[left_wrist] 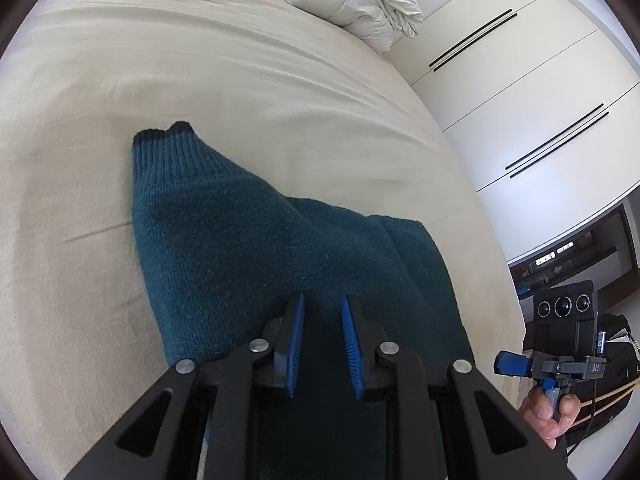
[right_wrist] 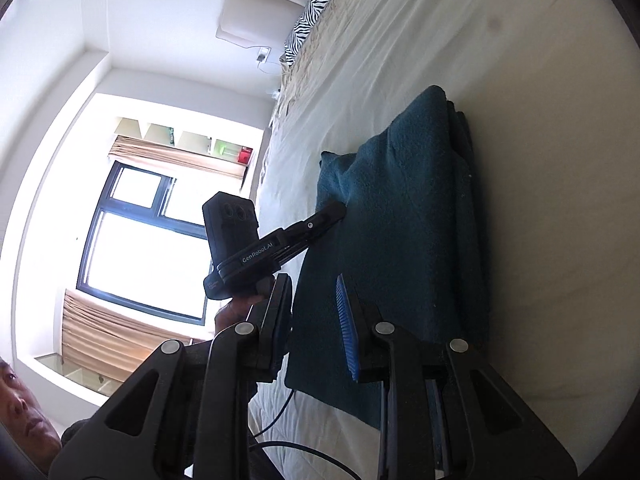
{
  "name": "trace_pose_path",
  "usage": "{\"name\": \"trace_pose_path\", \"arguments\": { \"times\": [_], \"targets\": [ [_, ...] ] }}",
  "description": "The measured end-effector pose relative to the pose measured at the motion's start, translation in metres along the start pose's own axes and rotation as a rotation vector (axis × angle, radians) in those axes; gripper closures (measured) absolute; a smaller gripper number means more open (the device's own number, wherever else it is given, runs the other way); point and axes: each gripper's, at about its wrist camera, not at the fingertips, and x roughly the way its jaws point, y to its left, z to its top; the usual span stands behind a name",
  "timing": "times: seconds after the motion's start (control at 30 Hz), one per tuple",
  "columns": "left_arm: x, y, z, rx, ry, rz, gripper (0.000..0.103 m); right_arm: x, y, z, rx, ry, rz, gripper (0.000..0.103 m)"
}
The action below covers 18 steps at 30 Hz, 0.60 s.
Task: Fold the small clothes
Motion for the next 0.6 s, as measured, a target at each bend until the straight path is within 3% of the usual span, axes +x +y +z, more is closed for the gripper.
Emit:
{"name": "trace_pose_path", "arguments": {
  "times": [0.13,0.27,0.37,0.43,0.5,0.6],
  "targets": [
    [-0.029,-0.017,-0.006,0.003,-0.059,-0.066,0.079,0.031,-0.001,0.027,0.021,0.037,0.03,0.08],
    [-0.01,-0.018,-0.027,0.048,0.011,-0.028,0.08,0.049,-0.019,0.035,0.053,0.062,-0.05,0.081],
    [0.005,-0.005,-0.033,0.038,0.008,-0.013,0.097,0.051,-0.036,0.033,0.086,0.053,-0.063,0.081],
    [0.006,0.004,-0.03,-0.012,0.018,-0.049,0.098,0.045,-0.04,0.029,0.089,0.046,-0.069,0.081],
    [-0.002,-0.002,-0.029,0.0,0.01,-0.041,0.099,0.035,-0.031,0.025,0.073,0.049,-0.091,0.081],
    [-0.019,-0.013,-0.039,0.011,-0.019,-0.069,0.084,0.024,-0.009,0.01,0.025,0.064,-0.074,0.08]
  ]
}}
